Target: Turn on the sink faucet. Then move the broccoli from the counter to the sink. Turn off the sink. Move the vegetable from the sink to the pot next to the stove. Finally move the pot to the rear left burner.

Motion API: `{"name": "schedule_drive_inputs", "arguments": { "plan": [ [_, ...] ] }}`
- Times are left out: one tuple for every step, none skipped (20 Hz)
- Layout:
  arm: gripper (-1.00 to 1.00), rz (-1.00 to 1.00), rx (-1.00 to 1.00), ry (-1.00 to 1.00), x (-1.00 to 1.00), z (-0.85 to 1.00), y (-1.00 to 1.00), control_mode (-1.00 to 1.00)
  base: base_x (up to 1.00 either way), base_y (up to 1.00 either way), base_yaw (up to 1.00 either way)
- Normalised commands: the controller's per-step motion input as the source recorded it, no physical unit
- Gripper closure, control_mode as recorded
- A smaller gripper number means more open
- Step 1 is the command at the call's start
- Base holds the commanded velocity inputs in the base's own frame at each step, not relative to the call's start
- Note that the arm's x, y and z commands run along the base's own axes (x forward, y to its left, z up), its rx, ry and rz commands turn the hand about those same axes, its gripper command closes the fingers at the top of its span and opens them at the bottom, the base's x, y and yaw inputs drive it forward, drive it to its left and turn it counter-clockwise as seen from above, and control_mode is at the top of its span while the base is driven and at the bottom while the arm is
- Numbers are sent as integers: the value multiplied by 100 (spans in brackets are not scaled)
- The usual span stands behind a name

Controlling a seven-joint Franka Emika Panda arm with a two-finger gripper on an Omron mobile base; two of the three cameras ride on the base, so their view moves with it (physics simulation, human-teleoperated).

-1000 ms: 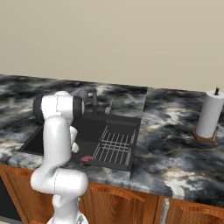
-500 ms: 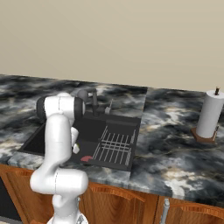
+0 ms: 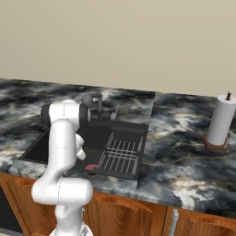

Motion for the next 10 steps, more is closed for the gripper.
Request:
{"name": "schedule_drive_inputs", "arguments": {
  "plan": [
    [-100,0,-4,13,37,0,1,-100,0,0,0],
    [-100,0,-6,13,33,-5,10,-100,0,0,0],
    [-100,0,-6,12,32,-7,8,-100,0,0,0],
    [-100,0,-4,11,33,-5,1,-100,0,0,0],
    [-100,0,-3,11,38,-3,3,-100,0,0,0],
    [-100,-1,-4,10,35,-5,9,-100,0,0,0],
    [-100,-1,-5,11,33,-5,14,-100,0,0,0],
    [-100,-1,-5,11,33,-3,10,-100,0,0,0],
    [-100,-1,-4,11,36,-5,8,-100,0,0,0],
    [-100,-1,-5,11,31,-10,9,-100,0,0,0]
  ]
}}
